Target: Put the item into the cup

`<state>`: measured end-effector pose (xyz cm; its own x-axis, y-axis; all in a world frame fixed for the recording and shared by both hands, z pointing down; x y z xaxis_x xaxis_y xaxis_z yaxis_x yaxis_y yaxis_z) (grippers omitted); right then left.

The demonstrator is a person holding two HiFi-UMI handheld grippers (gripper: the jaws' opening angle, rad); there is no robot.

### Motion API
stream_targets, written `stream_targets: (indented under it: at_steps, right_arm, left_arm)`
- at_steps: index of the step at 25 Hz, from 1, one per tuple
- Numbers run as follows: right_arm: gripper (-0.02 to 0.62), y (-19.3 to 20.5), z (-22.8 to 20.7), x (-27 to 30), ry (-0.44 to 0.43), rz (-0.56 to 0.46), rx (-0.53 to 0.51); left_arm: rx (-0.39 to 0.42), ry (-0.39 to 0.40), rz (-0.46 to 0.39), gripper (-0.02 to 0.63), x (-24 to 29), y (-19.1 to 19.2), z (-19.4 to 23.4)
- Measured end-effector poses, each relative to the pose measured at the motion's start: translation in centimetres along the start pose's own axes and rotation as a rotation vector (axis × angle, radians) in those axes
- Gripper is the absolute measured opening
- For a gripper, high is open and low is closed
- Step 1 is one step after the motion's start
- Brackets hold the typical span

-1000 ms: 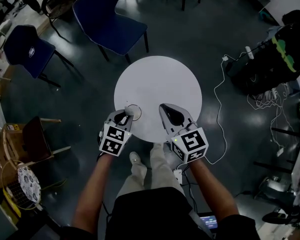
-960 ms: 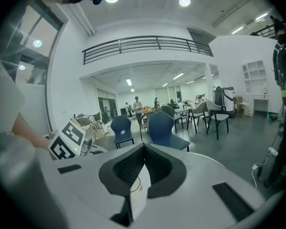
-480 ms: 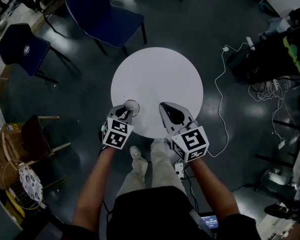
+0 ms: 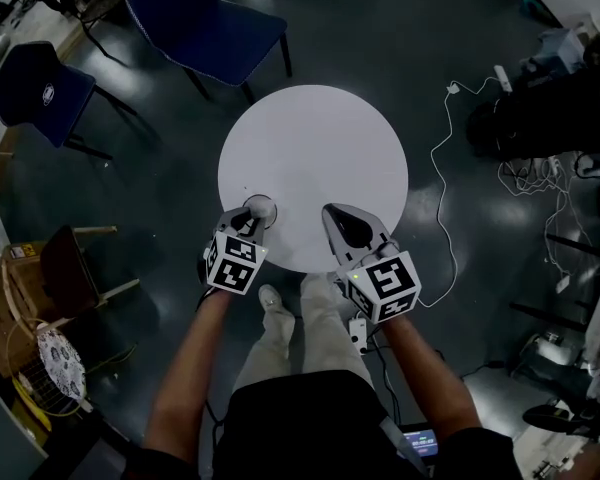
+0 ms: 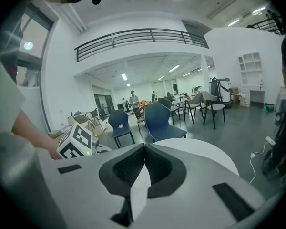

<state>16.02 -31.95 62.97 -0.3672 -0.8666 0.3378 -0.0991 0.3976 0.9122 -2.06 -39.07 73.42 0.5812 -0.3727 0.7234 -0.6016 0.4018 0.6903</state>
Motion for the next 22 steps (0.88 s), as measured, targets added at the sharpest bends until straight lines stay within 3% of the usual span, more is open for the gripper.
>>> stream_targets:
  at_steps: [13,17,22]
  right_arm:
    - [0.017,1.2,-1.3,0.0,0.013,0.028,0.0]
    - [0.017,1.9,-0.8,0.0,0.018,0.04,-0.002]
    - [0.017,2.0,-1.3,-0.1,0.015,0.041,0.0]
  left_arm:
    - [-0.054,-0.005,0.009,0.045,1.1,0.6,0.0]
    - [-0.069,-0.005,-0.013,0.105,0.8,1.1,0.1]
    - [-0.082,-0.014,-0.018,0.125,1.0,0.9,0.0]
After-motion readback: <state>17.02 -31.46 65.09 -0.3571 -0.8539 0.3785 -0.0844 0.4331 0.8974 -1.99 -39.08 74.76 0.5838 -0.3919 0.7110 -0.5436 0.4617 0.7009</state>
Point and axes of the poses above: the fingertips, and each gripper's own axes: x forward along the fingers, z to its left, y out of its underside, the point moved 8 cm from there along -x, backward along the fingers, and after that the axes turned 5 degrees about -z, right-handed, at the moved point
